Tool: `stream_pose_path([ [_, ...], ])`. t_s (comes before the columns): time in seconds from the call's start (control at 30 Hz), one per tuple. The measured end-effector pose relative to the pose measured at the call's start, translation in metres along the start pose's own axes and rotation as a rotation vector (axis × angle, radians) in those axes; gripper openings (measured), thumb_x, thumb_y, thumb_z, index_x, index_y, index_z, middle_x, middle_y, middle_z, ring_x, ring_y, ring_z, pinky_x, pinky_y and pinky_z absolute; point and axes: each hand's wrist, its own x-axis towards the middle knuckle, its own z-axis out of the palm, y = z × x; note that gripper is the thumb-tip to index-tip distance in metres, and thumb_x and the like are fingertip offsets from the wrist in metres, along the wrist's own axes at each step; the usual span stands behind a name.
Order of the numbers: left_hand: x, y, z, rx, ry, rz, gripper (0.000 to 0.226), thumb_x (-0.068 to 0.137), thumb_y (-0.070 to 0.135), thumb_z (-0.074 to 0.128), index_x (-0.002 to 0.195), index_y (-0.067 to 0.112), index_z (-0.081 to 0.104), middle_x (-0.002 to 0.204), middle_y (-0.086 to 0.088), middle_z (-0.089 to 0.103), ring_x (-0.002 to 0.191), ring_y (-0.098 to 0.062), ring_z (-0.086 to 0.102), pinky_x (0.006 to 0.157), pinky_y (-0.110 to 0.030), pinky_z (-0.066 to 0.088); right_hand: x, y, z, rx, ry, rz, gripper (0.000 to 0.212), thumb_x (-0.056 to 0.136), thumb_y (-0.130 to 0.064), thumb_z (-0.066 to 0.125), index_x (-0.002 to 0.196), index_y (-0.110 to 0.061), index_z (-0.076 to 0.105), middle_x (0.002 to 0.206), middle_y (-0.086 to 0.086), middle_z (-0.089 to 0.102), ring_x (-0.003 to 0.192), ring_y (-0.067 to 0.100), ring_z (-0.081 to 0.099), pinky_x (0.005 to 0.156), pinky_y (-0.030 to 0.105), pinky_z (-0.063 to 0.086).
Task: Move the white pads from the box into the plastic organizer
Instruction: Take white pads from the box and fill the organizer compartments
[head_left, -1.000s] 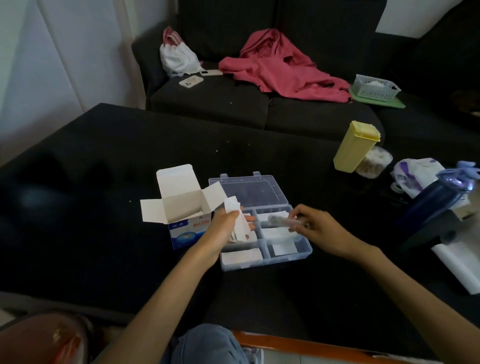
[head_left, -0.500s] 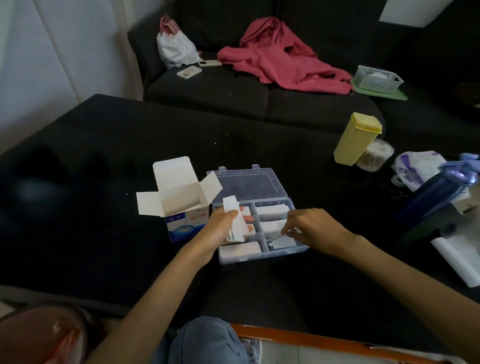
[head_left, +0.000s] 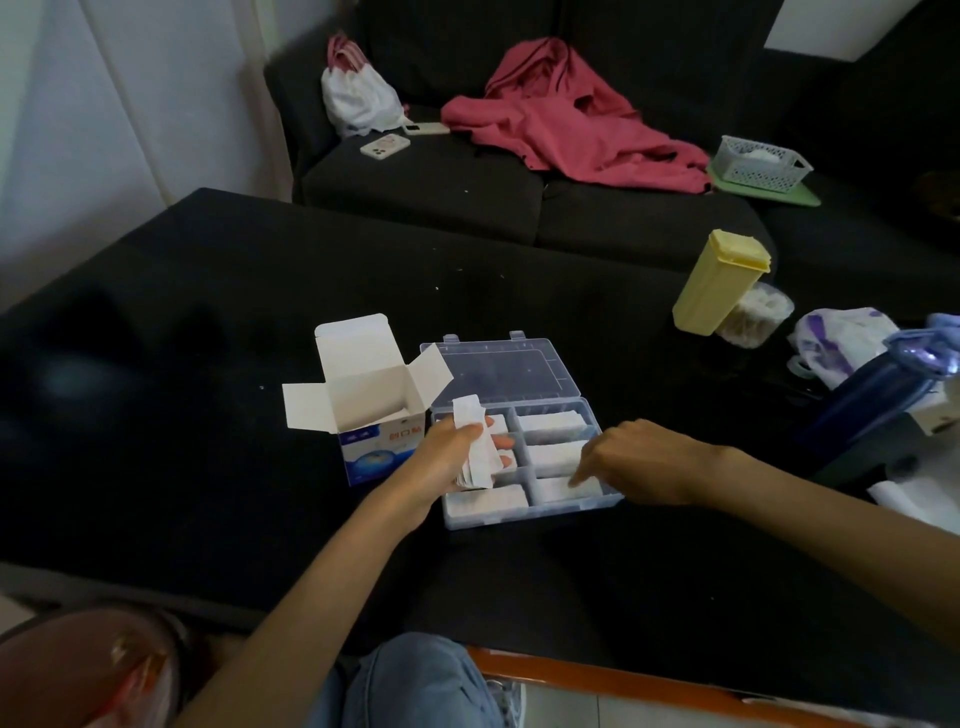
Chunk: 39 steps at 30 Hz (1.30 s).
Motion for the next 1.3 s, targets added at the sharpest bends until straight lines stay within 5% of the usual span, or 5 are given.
stream_pose_path([
  [0.33,-0.001,-0.002,0.006,-0.221,-0.016,-0.045,0.019,0.102,0.012,0.035,0.106,0.011,0.053,0.104,-0.010,0.061,0.084,-0.018,0.061,0.066,-0.028,0.052,0.026,-0.018,0.014,0.086,0.117,0.172,0.026,0.090,-0.029,0.058,0.115,-0.024,0.066,0.120,-0.005,0.064,0.108,0.012,0.058,0.089,0.027,0.046],
  [0.6,0.013,-0.012,0.009,-0.318,0.011,-0.036,0.027,0.102,0.021,0.035,0.119,0.011,0.054,0.116,-0.010,0.063,0.100,-0.021,0.060,0.079,-0.033,0.049,0.024,-0.008,0.016,0.255,0.051,0.266,0.019,0.088,-0.031,0.061,0.101,-0.024,0.072,0.104,-0.007,0.069,0.082,0.005,0.058,0.073,0.019,0.048],
  [0.73,0.026,-0.019,0.015,-0.168,0.037,-0.007,0.036,0.100,0.032,0.039,0.128,0.014,0.052,0.118,-0.006,0.061,0.107,-0.020,0.057,0.095,-0.038,0.047,0.013,-0.012,-0.003,0.851,0.378,0.429,0.028,0.095,-0.033,0.048,0.094,-0.015,0.069,0.075,0.001,0.066,0.062,0.008,0.061,0.058,0.015,0.049],
  [0.93,0.028,-0.018,0.048,-0.016,-0.034,0.137,0.038,0.101,0.035,0.035,0.133,0.018,0.047,0.124,-0.002,0.058,0.107,-0.014,0.054,0.091,-0.032,0.047,0.000,-0.026,-0.009,1.596,0.290,0.384,0.026,0.090,-0.025,0.059,0.115,-0.020,0.056,0.106,0.003,0.061,0.093,0.014,0.064,0.070,0.021,0.055],
  [1.3,0.043,-0.021,0.040,0.467,0.024,0.489,0.022,0.081,0.024,0.072,0.099,0.033,0.061,0.096,0.017,0.063,0.091,-0.003,0.061,0.073,-0.015,0.050,-0.021,0.013,0.016,0.910,0.420,0.270,0.022,0.087,-0.011,0.060,0.105,-0.023,0.061,0.106,-0.011,0.057,0.097,0.006,0.060,0.077,0.021,0.054],
])
